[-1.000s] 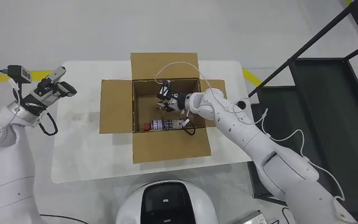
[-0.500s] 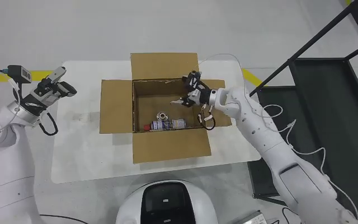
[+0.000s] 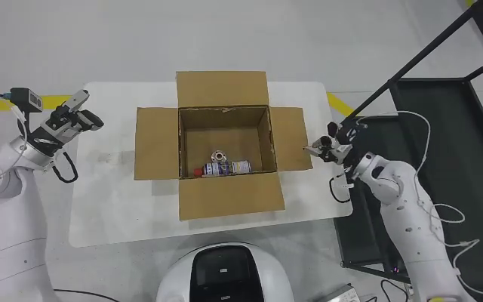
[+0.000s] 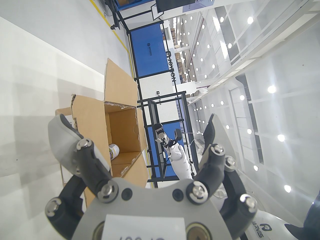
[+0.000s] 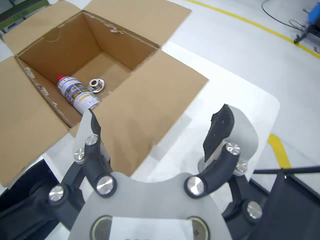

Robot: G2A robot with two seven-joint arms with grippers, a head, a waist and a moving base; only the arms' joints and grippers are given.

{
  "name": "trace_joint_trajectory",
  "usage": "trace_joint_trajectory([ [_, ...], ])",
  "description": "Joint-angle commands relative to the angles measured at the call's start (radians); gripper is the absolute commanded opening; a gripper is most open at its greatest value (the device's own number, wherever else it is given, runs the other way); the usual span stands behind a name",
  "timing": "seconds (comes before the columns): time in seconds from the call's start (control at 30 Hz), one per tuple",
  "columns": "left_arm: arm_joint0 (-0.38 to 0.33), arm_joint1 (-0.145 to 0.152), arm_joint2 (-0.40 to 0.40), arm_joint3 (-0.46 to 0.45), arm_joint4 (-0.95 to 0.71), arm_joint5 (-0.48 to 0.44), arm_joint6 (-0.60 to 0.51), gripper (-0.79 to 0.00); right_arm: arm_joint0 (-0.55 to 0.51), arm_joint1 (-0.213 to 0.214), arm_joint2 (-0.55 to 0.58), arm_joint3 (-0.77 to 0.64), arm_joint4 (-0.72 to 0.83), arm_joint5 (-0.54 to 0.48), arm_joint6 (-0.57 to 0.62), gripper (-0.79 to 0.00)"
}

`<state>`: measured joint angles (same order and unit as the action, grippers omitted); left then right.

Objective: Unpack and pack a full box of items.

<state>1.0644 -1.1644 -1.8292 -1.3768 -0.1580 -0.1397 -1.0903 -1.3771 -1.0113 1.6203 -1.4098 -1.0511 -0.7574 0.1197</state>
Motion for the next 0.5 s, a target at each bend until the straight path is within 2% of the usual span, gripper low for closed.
trace_joint_trajectory([
  [0.0, 0.0, 0.0, 0.0, 0.0, 0.0, 0.0, 0.0, 0.0, -0.001, 0.002, 0.017, 0.036, -0.007, 0.039, 0.009, 0.0],
  [0.3, 0.0, 0.0, 0.0, 0.0, 0.0, 0.0, 0.0, 0.0, 0.094, 0.0, -0.011, 0.232, -0.039, 0.14, 0.059, 0.0],
  [0.47, 0.0, 0.0, 0.0, 0.0, 0.0, 0.0, 0.0, 0.0, 0.174, -0.011, -0.081, 0.361, -0.06, 0.139, 0.057, 0.0],
])
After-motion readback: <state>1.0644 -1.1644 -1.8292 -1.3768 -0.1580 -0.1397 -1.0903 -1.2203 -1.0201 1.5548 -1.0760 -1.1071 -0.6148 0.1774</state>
